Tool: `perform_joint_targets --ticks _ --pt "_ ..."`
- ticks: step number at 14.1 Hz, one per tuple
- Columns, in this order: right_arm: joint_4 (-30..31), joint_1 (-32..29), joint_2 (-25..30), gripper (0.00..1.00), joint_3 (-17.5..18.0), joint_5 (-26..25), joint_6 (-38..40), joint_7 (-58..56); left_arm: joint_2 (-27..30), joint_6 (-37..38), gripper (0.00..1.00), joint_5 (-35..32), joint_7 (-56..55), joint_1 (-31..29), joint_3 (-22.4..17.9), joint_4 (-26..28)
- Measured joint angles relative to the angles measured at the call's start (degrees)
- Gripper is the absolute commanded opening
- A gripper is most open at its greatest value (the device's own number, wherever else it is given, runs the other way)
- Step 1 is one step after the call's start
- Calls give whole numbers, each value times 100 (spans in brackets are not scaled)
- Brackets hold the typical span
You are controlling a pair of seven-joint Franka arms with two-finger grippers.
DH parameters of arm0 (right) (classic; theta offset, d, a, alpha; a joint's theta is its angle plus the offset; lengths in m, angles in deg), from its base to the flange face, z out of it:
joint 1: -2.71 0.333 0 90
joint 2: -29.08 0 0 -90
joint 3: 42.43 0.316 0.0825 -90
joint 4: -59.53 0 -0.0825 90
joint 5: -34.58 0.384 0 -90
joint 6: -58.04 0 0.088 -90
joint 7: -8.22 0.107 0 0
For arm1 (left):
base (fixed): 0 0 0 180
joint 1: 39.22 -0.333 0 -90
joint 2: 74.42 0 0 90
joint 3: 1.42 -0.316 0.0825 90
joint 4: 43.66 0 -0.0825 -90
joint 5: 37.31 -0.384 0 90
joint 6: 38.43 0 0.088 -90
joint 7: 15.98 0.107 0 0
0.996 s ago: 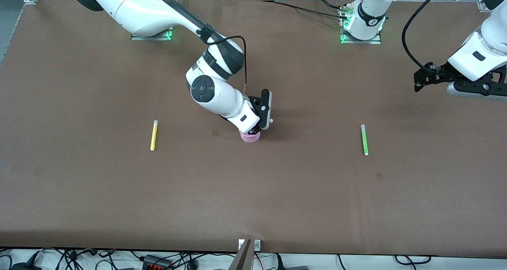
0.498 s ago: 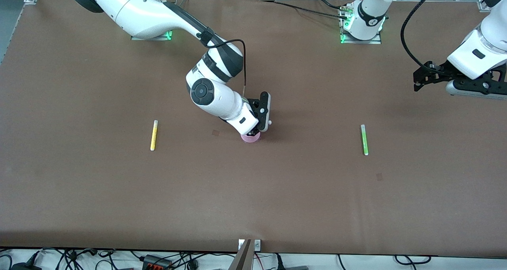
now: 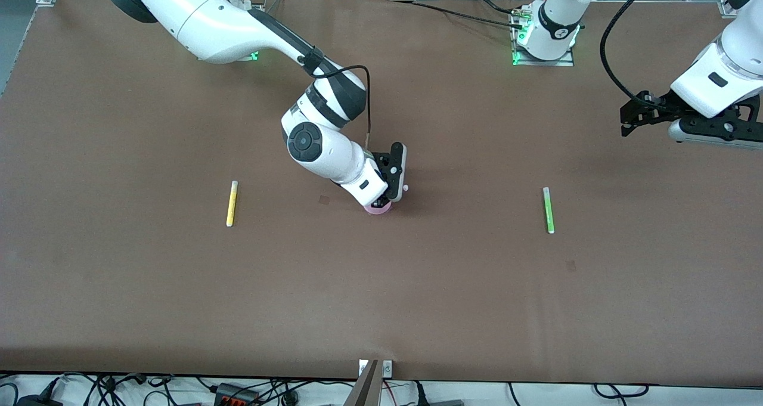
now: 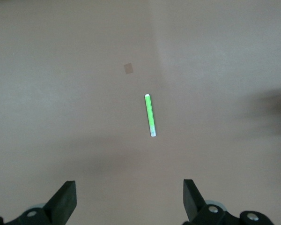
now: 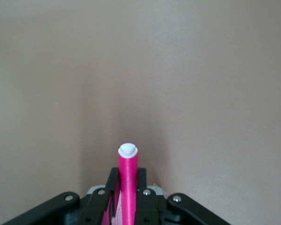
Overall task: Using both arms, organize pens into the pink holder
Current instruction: 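Lower the magenta marker into the pink cup with the right gripper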
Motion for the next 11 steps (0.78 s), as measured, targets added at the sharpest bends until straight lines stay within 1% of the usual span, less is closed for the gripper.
perform_joint_targets --ticks 11 --pt "110 -16 -4 0 -109 -18 -10 -144 0 23 100 0 0 13 0 -3"
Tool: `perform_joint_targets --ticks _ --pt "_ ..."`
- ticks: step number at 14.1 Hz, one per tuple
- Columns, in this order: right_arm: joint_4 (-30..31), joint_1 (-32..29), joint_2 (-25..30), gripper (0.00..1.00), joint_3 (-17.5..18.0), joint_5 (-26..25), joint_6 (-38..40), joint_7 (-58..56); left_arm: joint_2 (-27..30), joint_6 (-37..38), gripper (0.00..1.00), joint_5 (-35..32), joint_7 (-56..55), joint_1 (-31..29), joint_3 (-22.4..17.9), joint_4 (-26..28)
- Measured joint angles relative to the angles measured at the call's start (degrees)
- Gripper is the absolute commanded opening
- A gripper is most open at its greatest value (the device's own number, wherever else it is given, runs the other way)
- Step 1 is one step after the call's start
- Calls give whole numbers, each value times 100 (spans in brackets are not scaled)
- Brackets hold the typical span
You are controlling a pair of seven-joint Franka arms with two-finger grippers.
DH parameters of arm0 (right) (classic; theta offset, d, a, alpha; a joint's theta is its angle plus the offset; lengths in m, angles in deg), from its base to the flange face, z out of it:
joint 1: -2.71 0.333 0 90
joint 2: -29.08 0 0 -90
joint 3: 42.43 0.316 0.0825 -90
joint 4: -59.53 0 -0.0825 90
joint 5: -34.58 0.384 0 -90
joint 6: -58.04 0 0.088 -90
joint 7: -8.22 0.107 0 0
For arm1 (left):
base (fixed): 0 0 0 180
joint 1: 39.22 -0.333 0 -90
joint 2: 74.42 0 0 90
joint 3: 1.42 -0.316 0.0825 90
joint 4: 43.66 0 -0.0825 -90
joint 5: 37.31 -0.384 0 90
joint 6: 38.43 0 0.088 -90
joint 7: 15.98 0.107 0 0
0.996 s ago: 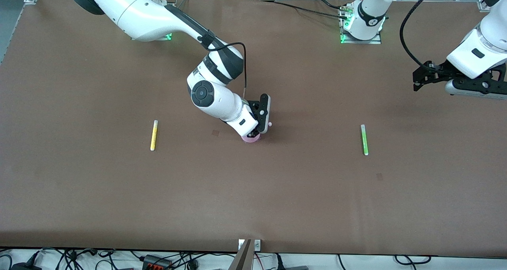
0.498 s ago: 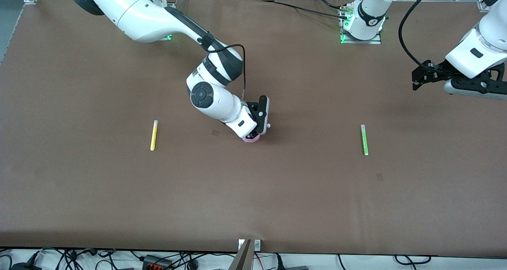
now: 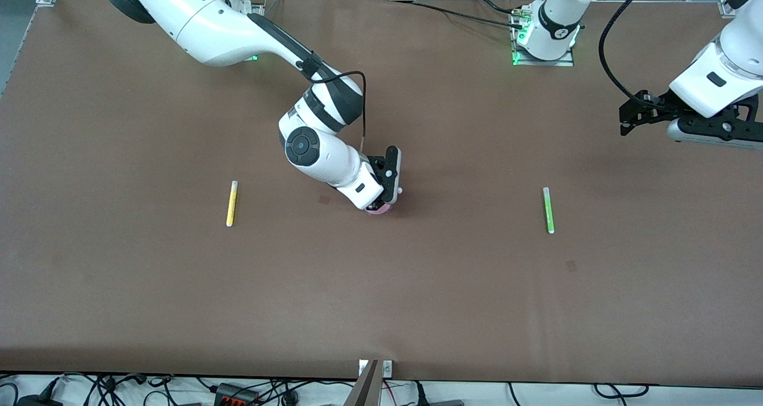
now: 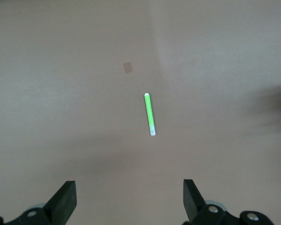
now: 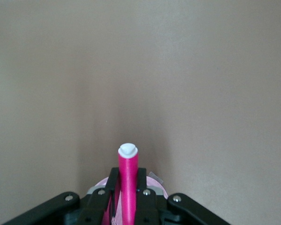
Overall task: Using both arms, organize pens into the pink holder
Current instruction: 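Lower the magenta marker into the pink cup with the right gripper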
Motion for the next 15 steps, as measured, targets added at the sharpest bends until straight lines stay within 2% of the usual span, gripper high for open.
perform_joint_targets --ticks 7,8,9,10,15 --pt "5 -2 0 0 -12 0 -16 -13 0 2 100 0 0 13 3 -5" --pt "6 -2 0 18 -12 0 -21 -13 0 2 100 0 0 16 9 -5" --pt "8 -2 0 85 -12 0 -26 -13 0 2 100 0 0 19 14 -5" --pt "10 -1 0 100 -12 0 -32 -13 0 2 100 0 0 21 19 -5" --pt "9 3 7 100 -5 4 -82 -5 0 2 100 0 0 21 27 -7"
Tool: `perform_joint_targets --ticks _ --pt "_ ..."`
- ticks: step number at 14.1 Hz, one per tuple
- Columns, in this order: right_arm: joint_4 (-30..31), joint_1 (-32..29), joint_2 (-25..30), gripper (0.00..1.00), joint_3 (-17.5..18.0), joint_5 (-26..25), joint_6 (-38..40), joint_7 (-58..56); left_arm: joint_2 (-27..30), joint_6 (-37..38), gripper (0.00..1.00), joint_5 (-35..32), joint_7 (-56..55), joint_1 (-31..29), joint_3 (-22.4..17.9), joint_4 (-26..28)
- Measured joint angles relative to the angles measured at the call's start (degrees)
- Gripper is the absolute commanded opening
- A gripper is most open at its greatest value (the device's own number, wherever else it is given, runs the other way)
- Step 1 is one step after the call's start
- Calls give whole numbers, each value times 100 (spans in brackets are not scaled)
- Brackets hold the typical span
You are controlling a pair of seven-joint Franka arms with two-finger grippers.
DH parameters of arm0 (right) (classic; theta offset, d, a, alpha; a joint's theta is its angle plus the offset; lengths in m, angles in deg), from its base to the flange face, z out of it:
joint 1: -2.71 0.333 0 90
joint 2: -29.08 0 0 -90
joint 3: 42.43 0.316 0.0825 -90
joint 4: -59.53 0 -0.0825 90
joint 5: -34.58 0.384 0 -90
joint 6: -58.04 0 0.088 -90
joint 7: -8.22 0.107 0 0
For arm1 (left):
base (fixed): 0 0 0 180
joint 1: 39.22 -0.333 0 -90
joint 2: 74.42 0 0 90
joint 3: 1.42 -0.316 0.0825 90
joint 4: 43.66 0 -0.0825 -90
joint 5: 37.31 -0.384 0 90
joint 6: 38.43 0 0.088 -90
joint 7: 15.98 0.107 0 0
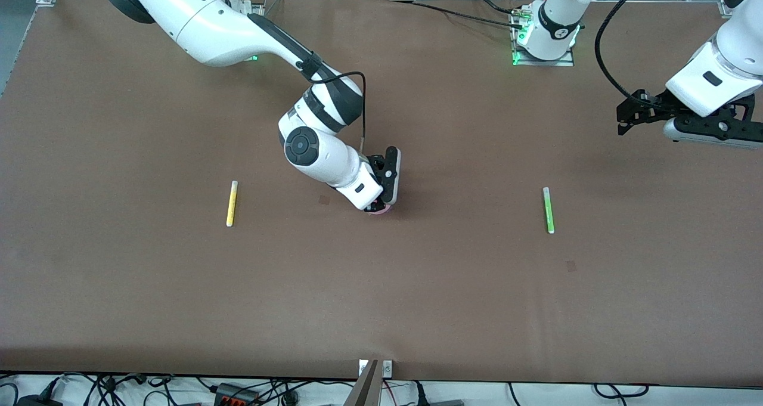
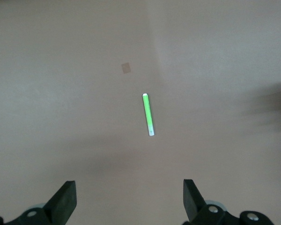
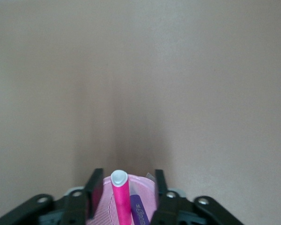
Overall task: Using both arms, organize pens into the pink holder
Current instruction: 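Lower the magenta marker into the pink cup with the right gripper, then open the right gripper and lift it away from the cup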
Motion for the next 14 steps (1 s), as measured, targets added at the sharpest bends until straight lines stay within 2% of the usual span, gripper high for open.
perform_joint_targets --ticks 4,7,11,14 --pt "-62 2 143 100 43 4 -18 407 0 0 100 0 0 0 1 -3" --pt "-80 6 512 100 54 7 67 1164 0 0 100 0 0 0 3 -11" --pt "-109 -94 1201 100 -77 -1 989 2662 0 0 100 0 0 0 3 -20" --pt "-111 -424 1517 100 -182 -1 1716 3306 0 0 100 0 0 0 5 -21"
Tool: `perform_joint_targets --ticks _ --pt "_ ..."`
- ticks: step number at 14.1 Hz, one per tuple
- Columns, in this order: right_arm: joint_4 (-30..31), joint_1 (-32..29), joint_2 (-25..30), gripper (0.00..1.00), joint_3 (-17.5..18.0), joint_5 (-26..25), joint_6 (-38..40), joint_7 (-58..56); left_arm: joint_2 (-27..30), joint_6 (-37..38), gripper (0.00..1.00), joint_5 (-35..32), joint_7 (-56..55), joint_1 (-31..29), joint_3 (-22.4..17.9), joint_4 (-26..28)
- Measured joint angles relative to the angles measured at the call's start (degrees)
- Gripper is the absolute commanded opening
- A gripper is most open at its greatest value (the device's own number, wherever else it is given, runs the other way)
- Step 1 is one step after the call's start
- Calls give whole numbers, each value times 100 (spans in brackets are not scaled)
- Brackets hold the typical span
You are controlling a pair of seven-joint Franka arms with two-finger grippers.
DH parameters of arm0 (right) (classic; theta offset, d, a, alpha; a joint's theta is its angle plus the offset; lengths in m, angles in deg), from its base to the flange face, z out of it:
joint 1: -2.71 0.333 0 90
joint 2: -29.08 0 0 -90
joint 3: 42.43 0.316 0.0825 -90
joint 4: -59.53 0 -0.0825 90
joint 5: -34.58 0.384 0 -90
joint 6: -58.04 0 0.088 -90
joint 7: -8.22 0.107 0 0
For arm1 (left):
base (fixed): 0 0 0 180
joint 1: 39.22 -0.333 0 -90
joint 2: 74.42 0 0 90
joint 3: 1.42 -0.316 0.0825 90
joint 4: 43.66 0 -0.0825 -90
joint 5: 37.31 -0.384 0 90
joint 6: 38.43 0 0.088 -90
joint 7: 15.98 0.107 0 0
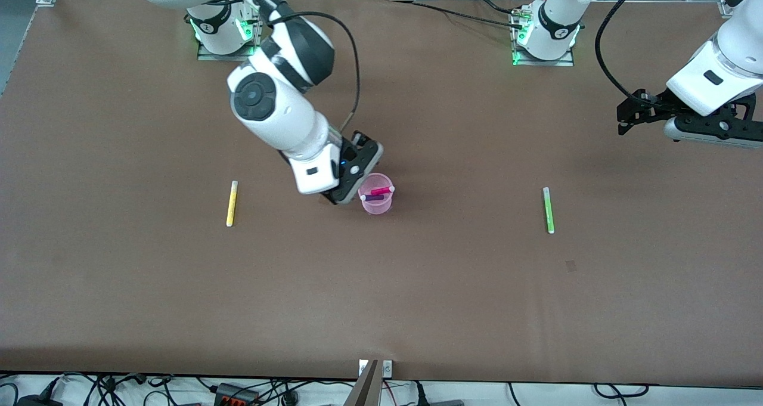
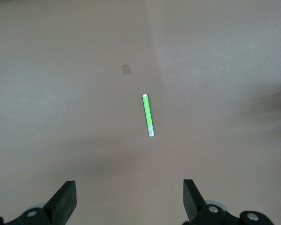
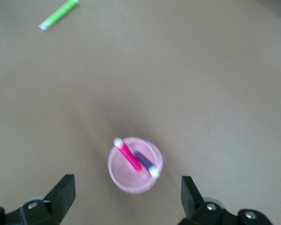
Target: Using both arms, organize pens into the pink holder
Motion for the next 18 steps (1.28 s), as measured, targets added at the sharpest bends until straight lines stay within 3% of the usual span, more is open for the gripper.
perform_joint_targets --ticks 9,13,18 --pt "-87 -1382 251 100 -168 -9 2129 1531 0 0 100 0 0 0 3 -1" --pt "-98 -1529 650 100 -648 -228 2986 1849 0 0 100 0 0 0 3 -3" --pt "-300 -1673 1060 100 -1371 -465 3075 1865 0 2 100 0 0 0 3 -5"
